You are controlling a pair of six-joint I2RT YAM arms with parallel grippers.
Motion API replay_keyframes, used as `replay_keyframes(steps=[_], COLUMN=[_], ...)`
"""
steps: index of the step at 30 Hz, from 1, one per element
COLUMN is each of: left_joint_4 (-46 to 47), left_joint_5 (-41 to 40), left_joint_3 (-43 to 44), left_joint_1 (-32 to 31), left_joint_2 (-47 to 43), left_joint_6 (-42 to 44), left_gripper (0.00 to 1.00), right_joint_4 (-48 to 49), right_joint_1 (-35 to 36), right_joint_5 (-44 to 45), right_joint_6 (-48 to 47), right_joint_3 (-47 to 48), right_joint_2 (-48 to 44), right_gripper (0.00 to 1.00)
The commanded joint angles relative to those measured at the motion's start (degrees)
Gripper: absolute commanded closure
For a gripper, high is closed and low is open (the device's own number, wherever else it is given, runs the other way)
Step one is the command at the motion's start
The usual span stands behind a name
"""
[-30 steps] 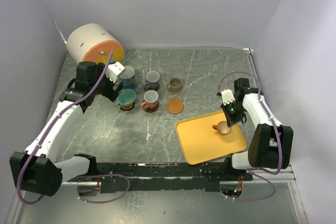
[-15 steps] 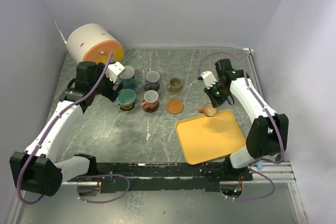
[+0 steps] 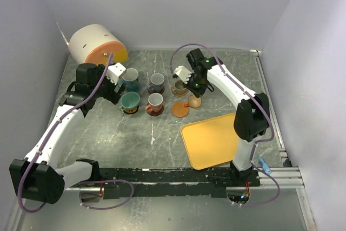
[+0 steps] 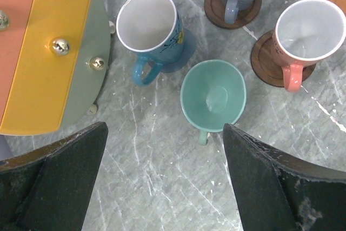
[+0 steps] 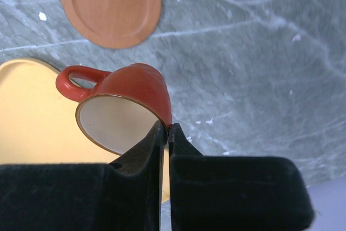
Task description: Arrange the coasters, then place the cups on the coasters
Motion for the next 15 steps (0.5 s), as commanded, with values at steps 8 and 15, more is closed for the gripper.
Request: replay_keyframes(steps=[8,15], left_joint_4=[0.64,1.61], left_joint_5=[1.77,0.31], left_joint_3=[-0.61,-0.92], left_joint_1=[1.77,2.33], left_joint_2=[-1.39,-1.54], left_joint_6=[-1.35,-2.15], left_gripper=[0.01,0.01], right_joint_4=[-6.05,-7.3], right_joint_1=[5.0,6.55], right_joint_5=[-0.66,-1.51], right_joint_6=[-9.37,-10.79], right_joint_3=[12.05,14.59], right_joint_2=[9.88,14.71], right_gripper=[1.0,1.0])
